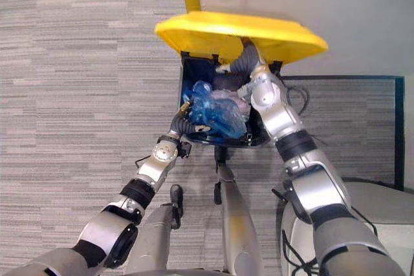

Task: Gather rubbish on tea table into small bin, then transfer packed bag to large trash can.

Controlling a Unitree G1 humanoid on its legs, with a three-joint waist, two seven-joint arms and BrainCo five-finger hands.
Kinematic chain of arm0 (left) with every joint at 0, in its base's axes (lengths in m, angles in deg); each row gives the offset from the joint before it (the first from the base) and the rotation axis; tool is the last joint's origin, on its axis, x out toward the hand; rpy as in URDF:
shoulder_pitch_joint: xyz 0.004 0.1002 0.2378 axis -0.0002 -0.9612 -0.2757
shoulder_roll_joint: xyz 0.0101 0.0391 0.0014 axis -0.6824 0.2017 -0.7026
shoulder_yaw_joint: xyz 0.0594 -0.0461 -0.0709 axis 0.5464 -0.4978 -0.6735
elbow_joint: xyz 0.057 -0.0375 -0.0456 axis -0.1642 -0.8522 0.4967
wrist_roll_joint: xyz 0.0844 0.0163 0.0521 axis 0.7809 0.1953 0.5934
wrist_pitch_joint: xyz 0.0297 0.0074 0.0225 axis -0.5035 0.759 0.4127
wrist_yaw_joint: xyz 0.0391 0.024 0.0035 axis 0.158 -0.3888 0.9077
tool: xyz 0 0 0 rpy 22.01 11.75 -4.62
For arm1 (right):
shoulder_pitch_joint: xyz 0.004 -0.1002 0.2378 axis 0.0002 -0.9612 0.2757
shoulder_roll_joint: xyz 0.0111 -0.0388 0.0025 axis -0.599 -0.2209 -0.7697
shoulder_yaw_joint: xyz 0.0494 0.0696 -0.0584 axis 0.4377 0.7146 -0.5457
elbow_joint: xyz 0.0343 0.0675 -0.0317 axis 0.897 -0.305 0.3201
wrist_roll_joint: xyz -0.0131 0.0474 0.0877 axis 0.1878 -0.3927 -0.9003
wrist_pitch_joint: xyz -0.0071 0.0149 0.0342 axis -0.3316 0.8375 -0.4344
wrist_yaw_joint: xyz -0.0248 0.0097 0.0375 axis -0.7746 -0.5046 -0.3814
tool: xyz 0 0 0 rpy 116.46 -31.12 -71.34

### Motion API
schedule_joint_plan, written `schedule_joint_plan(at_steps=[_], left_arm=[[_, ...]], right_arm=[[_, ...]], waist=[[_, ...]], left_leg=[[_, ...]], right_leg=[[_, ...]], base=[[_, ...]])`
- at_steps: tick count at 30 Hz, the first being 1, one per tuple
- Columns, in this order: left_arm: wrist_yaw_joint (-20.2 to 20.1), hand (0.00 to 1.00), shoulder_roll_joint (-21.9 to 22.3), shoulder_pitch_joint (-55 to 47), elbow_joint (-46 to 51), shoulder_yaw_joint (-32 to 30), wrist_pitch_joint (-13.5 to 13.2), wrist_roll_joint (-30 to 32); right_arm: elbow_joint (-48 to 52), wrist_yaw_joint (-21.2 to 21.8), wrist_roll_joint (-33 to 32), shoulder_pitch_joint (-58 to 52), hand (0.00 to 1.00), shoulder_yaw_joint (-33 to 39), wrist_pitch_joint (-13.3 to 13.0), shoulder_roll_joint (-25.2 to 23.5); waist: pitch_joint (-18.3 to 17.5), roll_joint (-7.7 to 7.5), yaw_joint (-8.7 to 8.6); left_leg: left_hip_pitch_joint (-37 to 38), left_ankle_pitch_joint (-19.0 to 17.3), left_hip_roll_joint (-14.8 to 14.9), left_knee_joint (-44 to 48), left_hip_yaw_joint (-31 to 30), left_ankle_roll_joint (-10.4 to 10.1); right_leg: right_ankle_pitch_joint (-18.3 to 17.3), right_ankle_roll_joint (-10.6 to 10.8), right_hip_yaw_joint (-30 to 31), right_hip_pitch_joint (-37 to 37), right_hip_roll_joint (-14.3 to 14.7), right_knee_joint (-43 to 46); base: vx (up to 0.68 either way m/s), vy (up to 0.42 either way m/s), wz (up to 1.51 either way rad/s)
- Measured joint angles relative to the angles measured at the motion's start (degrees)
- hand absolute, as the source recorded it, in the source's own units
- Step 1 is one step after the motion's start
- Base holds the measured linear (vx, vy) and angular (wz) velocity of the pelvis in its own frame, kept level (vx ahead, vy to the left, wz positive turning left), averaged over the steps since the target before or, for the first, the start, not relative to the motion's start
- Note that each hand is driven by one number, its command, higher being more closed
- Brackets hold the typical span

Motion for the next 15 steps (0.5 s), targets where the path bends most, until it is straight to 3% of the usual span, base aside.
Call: schedule_joint_plan(at_steps=[4,10,11,15], left_arm=[[-2.12,0.00,-3.57,-11.09,6.62,-1.53,-1.24,-2.70],[-5.47,0.00,-5.13,-24.02,6.35,-8.33,-1.74,-5.06],[-6.69,0.00,-7.81,-29.37,-0.66,-13.89,-1.28,-4.02],[-7.00,0.00,-7.84,-30.99,-7.39,-15.62,-1.30,-2.51]], right_arm=[[-0.19,1.54,0.09,-11.82,0.00,4.83,1.04,-1.31],[-0.37,2.00,0.07,-22.94,0.00,13.41,1.11,-4.32],[-3.74,4.19,0.89,-27.78,0.00,15.20,1.05,-8.34],[-6.04,4.90,2.00,-30.06,0.00,15.88,0.74,-9.45]], waist=[[-2.88,0.42,0.68],[-6.47,1.82,0.58],[-8.13,1.75,0.78],[-8.41,1.59,0.79]], left_leg=[[5.94,1.72,-0.11,-5.53,-2.19,-1.24],[13.33,2.91,0.03,-9.26,-4.10,-0.56],[17.18,2.99,-0.11,-9.38,-4.35,-0.42],[17.65,3.01,-1.48,-8.47,-4.73,-0.06]], right_leg=[[-0.71,0.68,-1.39,4.80,-0.06,-1.50],[-0.69,1.13,-2.93,12.68,-0.09,-4.45],[-0.55,1.59,-2.93,16.98,-0.25,-5.09],[-0.07,2.25,-2.53,17.72,-0.93,-5.06]], base=[[0.10,-0.002,0.13],[0.08,0.064,0.12],[-0.02,0.091,0.06],[-0.06,0.022,0.01]])
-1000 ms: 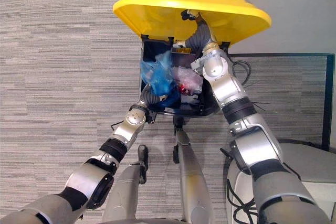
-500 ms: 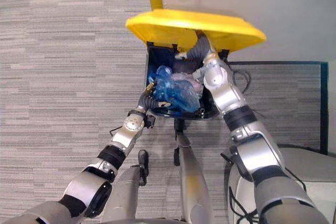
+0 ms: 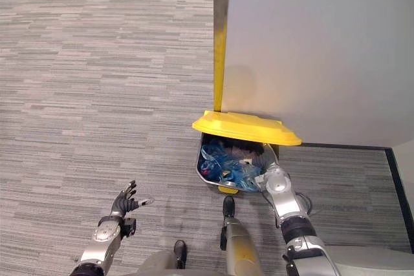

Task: Gather rubbish on tea table into small bin, then transfer packed bag to large trash can.

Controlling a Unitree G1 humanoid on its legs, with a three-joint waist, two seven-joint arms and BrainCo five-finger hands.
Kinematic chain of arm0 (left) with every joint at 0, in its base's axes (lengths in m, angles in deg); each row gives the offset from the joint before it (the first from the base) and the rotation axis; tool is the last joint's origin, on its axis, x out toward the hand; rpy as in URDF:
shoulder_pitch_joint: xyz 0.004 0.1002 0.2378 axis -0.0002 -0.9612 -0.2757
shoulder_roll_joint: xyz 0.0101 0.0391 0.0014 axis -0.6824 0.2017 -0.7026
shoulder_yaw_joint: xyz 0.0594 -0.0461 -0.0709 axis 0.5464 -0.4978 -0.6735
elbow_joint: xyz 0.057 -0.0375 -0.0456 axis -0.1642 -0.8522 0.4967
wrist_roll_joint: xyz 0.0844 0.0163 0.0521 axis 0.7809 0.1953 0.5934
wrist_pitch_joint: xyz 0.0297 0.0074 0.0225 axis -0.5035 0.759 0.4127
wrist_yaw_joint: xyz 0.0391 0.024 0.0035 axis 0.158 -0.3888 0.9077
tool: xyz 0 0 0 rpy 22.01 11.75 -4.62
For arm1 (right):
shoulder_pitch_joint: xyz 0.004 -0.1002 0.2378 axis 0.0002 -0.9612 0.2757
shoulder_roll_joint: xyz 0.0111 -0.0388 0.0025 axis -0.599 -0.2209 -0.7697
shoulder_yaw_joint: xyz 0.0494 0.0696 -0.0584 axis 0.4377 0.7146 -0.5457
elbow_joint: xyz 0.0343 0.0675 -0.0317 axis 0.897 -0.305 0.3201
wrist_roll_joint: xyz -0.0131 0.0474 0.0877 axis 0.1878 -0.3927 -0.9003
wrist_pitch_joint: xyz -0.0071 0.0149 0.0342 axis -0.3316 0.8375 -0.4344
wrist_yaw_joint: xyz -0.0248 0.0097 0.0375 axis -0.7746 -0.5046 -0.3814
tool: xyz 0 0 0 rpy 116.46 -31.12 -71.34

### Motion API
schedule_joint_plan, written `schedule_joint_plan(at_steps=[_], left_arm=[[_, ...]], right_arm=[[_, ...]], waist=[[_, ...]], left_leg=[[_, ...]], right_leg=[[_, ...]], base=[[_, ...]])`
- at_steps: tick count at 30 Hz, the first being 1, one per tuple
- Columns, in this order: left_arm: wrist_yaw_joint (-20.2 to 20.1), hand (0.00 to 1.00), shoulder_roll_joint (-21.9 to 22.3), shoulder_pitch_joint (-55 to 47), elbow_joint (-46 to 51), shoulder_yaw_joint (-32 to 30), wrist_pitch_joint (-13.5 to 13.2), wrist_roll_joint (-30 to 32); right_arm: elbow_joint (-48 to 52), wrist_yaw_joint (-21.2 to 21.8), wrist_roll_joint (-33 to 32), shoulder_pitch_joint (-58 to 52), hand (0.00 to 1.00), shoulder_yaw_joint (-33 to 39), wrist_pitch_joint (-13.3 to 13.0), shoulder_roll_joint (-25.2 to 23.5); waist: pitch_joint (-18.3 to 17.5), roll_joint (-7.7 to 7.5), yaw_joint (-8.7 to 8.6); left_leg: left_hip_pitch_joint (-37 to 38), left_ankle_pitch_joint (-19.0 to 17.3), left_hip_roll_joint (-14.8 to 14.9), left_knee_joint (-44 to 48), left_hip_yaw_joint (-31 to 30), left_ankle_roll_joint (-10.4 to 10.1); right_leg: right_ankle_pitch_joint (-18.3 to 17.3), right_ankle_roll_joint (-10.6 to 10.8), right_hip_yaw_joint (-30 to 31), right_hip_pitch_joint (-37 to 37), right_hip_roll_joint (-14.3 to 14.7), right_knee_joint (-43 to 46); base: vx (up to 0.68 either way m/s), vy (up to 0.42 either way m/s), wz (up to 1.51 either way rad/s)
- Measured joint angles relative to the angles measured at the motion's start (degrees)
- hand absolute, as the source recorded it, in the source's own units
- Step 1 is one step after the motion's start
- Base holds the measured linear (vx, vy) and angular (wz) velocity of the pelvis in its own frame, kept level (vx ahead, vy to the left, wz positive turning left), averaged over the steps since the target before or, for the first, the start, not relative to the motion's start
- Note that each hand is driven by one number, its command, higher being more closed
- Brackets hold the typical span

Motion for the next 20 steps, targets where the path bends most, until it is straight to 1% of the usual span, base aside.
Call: schedule_joint_plan(at_steps=[1,2,3,4,5,6,7,8,9,10,11,12,13,14,16,17,18,20], left_arm=[[-0.02,0.00,0.22,-0.19,-3.60,-0.53,0.15,0.00],[-0.03,0.00,0.28,-0.65,-6.89,-0.68,0.67,1.43],[-0.01,0.00,0.29,-1.61,-8.47,-0.69,1.02,3.00],[-0.01,0.00,0.31,-1.81,-8.66,-0.79,1.02,3.56],[0.09,0.00,0.88,-2.57,-8.91,-2.28,0.98,3.98],[0.34,0.00,1.86,-2.87,-9.30,-3.99,1.05,4.03],[0.51,0.00,2.61,-3.12,-9.44,-5.08,1.51,4.09],[0.53,0.00,2.86,-3.21,-9.50,-5.10,1.72,4.10],[0.62,0.00,3.43,-3.37,-9.48,-5.07,1.91,4.05],[0.75,0.00,3.89,-3.49,-9.46,-5.01,2.25,3.82],[0.94,0.00,4.20,-3.29,-9.08,-5.11,2.33,3.64],[1.08,0.00,4.93,-2.92,-8.73,-5.35,2.41,3.40],[1.43,0.00,5.08,-1.79,-8.54,-6.07,2.62,3.18],[1.57,0.00,6.60,-1.21,-8.56,-7.06,2.80,3.17],[1.58,0.00,8.15,-0.40,-8.55,-6.94,2.75,3.18],[1.59,0.00,8.66,0.77,-8.74,-6.89,2.75,3.13],[1.56,0.00,9.00,1.23,-8.64,-6.78,2.72,3.12],[1.66,0.00,8.40,1.19,-8.64,-6.87,2.13,2.23]], right_arm=[[-1.60,0.15,0.02,-0.84,0.00,0.61,-0.03,-1.05],[-3.07,0.33,0.03,-2.59,0.00,1.25,-0.01,-2.12],[-4.03,0.30,0.00,-5.89,0.00,1.55,-0.04,-2.76],[-4.17,0.30,0.00,-6.98,0.00,1.56,-0.10,-3.04],[-4.33,0.29,-0.31,-7.97,0.00,1.58,-0.13,-3.21],[-4.65,0.23,-0.74,-8.99,0.00,1.79,-0.20,-3.91],[-5.13,0.18,-1.68,-11.70,0.00,2.70,-0.24,-5.32],[-5.57,0.20,-2.10,-13.23,0.00,3.88,-0.24,-6.17],[-6.71,0.11,-2.47,-15.48,0.00,5.91,-0.08,-7.80],[-8.47,-0.26,-2.77,-17.03,0.00,7.45,0.12,-9.30],[-9.33,-0.79,-3.15,-18.02,0.00,8.81,0.17,-10.36],[-10.12,-1.17,-3.37,-18.72,0.00,10.05,0.23,-11.04],[-10.60,-1.49,-3.98,-19.42,0.00,11.44,0.34,-11.66],[-10.73,-1.95,-4.49,-19.55,0.00,12.04,0.35,-11.48],[-11.17,-2.63,-4.75,-18.99,0.00,13.59,0.11,-11.17],[-12.99,-2.94,-5.50,-17.59,0.00,14.73,-0.23,-10.65],[-14.37,-3.29,-5.75,-17.11,0.00,15.60,-0.19,-10.20],[-16.88,-3.60,-7.21,-17.18,0.00,17.79,0.03,-9.84]], waist=[[0.20,-0.23,-0.03],[0.38,-0.47,-0.09],[0.52,-0.94,-0.11],[0.82,-1.44,-0.20],[1.03,-1.32,0.18],[1.62,-0.41,0.35],[1.40,-1.35,0.03],[1.55,-1.15,0.08],[1.48,-1.18,0.63],[1.04,-1.59,1.12],[0.81,-1.90,1.16],[0.58,-2.20,1.19],[0.37,-2.72,1.62],[-0.06,-2.62,1.95],[-1.43,-1.93,2.05],[-1.54,-1.57,1.63],[-1.81,-0.78,1.39],[-2.17,-0.49,1.59]], left_leg=[[1.40,-0.05,-0.06,-0.10,0.24,0.10],[3.33,-0.03,-0.26,-0.26,0.32,1.24],[3.72,-0.59,-0.92,0.98,0.53,2.61],[3.55,-0.60,-1.84,2.16,0.40,3.57],[2.48,-0.17,-1.23,3.14,1.51,6.19],[1.34,0.02,-0.51,4.02,3.92,6.36],[0.70,1.06,-0.14,3.93,5.22,6.35],[0.82,1.49,0.14,3.55,5.60,6.25],[1.05,2.42,0.74,2.74,6.46,5.82],[0.27,3.48,1.41,1.92,7.30,5.16],[-0.83,4.21,1.93,1.76,7.41,4.69],[-1.85,4.77,2.43,1.63,7.47,4.03],[-3.10,5.61,2.78,1.33,7.71,2.90],[-3.35,7.41,3.13,-1.10,8.45,1.96],[-3.33,10.75,4.76,-5.79,10.17,0.73],[-3.16,12.43,5.40,-8.17,10.24,0.33],[-3.08,13.36,5.96,-9.61,9.82,-0.02],[-0.82,15.33,6.69,-12.74,8.62,-0.06]], right_leg=[[0.19,0.25,0.34,1.15,0.15,0.05],[0.32,0.47,0.46,2.72,0.33,0.22],[0.99,1.61,1.10,3.48,0.10,1.08],[1.75,2.72,1.92,3.26,-0.17,1.52],[3.49,6.29,3.63,3.02,0.43,0.42],[-1.08,5.04,3.20,-0.08,-0.01,8.32],[-10.11,1.77,0.89,-3.67,-1.32,26.17],[-12.36,1.15,0.36,-3.97,-1.90,31.84],[-14.05,1.28,0.23,-3.85,-2.78,38.91],[-15.45,1.55,0.56,-2.36,-4.03,43.40],[-16.41,2.14,0.95,-0.30,-4.86,43.86],[-17.73,3.01,1.14,1.76,-5.51,42.56],[-21.20,5.20,0.46,4.56,-5.58,36.52],[-23.80,5.78,-1.05,6.84,-4.40,29.25],[-24.62,4.31,-2.04,9.17,-1.83,18.65],[-24.24,1.57,-2.22,10.96,-0.47,12.64],[-22.78,1.15,-2.87,11.46,0.45,10.67],[-21.21,0.49,-3.36,13.79,1.93,7.62]], base=[[-0.05,0.014,-0.19],[-0.09,0.017,-0.27],[-0.13,0.035,-0.27],[-0.22,0.066,-0.46],[-0.32,0.045,-0.63],[-0.37,0.041,-0.81],[-0.30,0.006,-0.61],[-0.18,-0.005,-0.53],[-0.14,-0.058,-0.49],[-0.13,-0.088,-0.45],[-0.15,-0.154,-0.28],[-0.13,-0.218,-0.19],[-0.14,-0.282,-0.29],[-0.10,-0.239,-0.40],[-0.08,-0.224,-0.53],[-0.09,-0.218,-0.38],[-0.11,-0.154,-0.12],[-0.08,-0.071,0.03]])
